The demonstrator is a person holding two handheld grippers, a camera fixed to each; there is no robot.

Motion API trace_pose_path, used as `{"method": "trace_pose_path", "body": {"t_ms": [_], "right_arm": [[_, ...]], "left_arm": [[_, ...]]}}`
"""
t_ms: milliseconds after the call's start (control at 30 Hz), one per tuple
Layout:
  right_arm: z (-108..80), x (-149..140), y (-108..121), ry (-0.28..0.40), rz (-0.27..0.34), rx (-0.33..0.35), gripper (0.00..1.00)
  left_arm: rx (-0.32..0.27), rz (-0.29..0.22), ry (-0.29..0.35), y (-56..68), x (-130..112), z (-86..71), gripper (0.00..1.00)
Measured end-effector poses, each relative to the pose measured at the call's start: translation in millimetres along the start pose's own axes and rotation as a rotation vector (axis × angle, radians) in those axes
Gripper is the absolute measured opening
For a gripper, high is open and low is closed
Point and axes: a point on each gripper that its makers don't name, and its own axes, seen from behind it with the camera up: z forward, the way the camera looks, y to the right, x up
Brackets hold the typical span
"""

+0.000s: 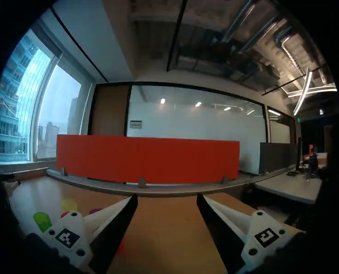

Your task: Pour water

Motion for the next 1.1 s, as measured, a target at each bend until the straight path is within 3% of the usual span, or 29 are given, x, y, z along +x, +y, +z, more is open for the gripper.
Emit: {"method": "trace_pose_path", "body": {"t_ms": [567,1100], "right_arm": [[0.2,-8,11,-0.025,0.031,-0.025,1.0],[-0.3,-5,14,-0.018,0.044,-0.029,1.0]], "left_arm": [[0.0,-0.035,-0.012,0.7,-20,7.0,1.0],[-0.001,-0.024,-0.036,1.2,-29,8.3,1.0]]}}
